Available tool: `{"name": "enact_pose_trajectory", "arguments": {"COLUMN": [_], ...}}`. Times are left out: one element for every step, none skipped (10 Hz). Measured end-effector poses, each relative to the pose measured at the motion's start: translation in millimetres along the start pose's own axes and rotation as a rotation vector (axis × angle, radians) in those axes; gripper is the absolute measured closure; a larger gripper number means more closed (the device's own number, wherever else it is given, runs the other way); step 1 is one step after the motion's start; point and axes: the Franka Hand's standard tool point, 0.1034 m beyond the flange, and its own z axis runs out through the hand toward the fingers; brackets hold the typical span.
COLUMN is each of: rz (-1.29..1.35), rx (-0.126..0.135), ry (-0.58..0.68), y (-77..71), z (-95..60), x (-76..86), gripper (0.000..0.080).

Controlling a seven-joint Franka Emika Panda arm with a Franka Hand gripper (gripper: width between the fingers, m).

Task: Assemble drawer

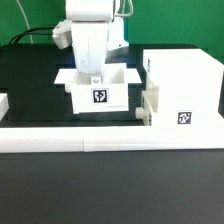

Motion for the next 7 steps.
{"name": "enact_pose_trajectory", "arguments": {"rz": [0.001,0.001,0.002,0.001,-0.001,-0.022,-0.055], "rx": [-0.003,-0.020,-0.019,-0.037,-0.034,-0.031,-0.032], "ry": [0.000,0.002,0.002,0.004,0.003,-0.004,-0.015], "y": [0.1,1.1,0.5,2.0,1.2,0.7,2.4], "z": [0.2,1.0,1.4,1.7,2.6,5.1,6.6], "x": [-0.4,0.0,-0.2,0.2,0.7,4.5,10.1], "gripper": [0.0757,0.0757,0.0757,0.0757,0.0757,0.0757,0.0757]}}
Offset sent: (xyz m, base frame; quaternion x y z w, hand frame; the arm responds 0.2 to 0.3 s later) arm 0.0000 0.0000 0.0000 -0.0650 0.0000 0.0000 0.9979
